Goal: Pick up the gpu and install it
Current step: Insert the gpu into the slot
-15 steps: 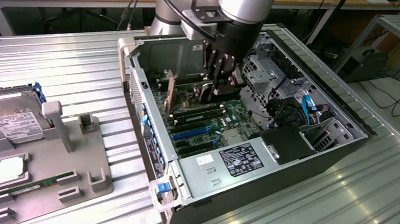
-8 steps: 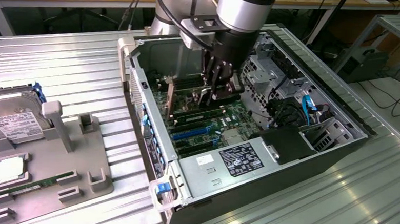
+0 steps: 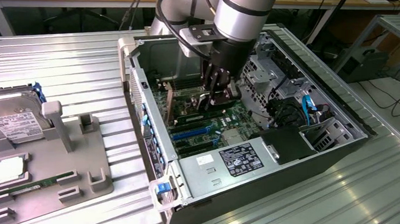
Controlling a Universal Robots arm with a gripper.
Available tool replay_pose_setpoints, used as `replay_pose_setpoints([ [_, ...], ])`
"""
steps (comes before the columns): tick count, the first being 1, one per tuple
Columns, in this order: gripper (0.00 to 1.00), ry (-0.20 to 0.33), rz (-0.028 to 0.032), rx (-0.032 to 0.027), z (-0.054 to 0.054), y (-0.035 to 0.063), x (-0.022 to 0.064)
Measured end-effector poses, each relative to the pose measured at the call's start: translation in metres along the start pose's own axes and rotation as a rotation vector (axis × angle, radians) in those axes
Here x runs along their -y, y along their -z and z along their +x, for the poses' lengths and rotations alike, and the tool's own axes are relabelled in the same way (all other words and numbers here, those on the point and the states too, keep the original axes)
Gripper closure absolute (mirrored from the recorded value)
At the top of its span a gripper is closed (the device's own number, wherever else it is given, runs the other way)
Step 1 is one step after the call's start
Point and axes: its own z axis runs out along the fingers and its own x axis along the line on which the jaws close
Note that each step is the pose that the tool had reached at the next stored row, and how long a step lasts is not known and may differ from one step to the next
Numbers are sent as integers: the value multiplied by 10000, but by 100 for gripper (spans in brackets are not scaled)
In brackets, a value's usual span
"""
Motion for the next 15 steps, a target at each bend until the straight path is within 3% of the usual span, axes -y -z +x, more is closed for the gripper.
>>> replay_pose_setpoints([
  [6, 72, 0, -6, -1, 1, -114, 4],
  [15, 72, 0, -10, 0, 18, -148, -7],
])
